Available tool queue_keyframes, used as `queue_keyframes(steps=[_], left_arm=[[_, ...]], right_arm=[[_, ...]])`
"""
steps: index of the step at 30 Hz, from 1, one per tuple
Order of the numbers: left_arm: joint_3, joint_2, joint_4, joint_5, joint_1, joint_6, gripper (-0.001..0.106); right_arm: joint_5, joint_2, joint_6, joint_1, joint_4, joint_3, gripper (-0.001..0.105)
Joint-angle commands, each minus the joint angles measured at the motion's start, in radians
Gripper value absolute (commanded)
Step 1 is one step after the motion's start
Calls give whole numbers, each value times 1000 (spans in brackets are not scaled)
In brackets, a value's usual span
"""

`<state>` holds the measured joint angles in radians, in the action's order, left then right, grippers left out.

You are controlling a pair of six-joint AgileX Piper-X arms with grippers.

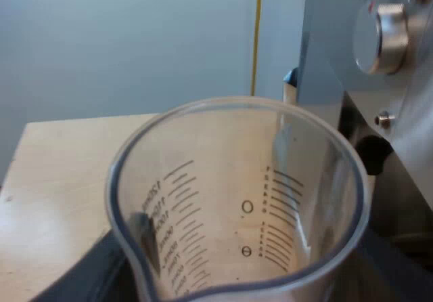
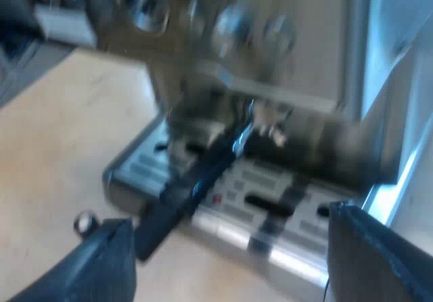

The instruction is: Pour the beans into the coffee machine

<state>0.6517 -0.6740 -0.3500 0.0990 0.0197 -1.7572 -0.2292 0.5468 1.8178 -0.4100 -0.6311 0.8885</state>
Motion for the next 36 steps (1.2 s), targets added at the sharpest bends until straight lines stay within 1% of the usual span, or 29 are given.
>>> queue_keyframes(steps=[1,5,7,8,9,10,11,12,13,15,16,18,22,23,25,29,32,36], left_arm=[[45,9,-41,-19,-3,-12,29],[93,9,-66,-19,-3,-12,29],[110,9,-80,-19,-3,-12,29],[140,9,-112,-19,-3,-12,29],[148,9,-124,-19,-3,-12,29],[165,9,-146,-19,-3,-12,29],[168,9,-149,-19,-3,-12,29],[174,9,-153,-19,-3,-12,29],[203,9,-187,-19,-3,-12,29],[210,9,-192,-19,-3,-12,29],[237,9,-206,-19,-3,-12,29],[255,9,-216,-19,-3,-12,29],[286,9,-228,-3,-3,-12,29],[294,7,-228,1,-3,-12,29],[304,7,-228,9,-3,-12,29],[334,7,-230,10,-3,-12,29],[354,5,-236,12,-3,-12,29],[379,-6,-266,12,-3,-12,29]], right_arm=[[10,-4,4,-2,-14,48,62],[52,19,0,-2,-99,120,62],[57,24,0,-2,-109,130,62],[63,28,0,-2,-120,137,62],[63,28,0,-2,-120,137,62],[73,36,0,-2,-137,153,62],[76,66,0,-2,-172,210,62],[82,73,0,-2,-173,225,62],[88,77,0,-2,-174,234,62],[97,85,0,-2,-173,252,62],[106,97,0,-2,-180,284,62],[118,110,0,-2,-197,311,62],[115,146,4,-2,-262,381,62],[113,157,13,-2,-280,403,62],[113,170,26,-2,-294,429,62],[113,197,26,-2,-294,488,62],[101,215,26,-2,-294,524,62],[86,229,26,-2,-309,547,62]])
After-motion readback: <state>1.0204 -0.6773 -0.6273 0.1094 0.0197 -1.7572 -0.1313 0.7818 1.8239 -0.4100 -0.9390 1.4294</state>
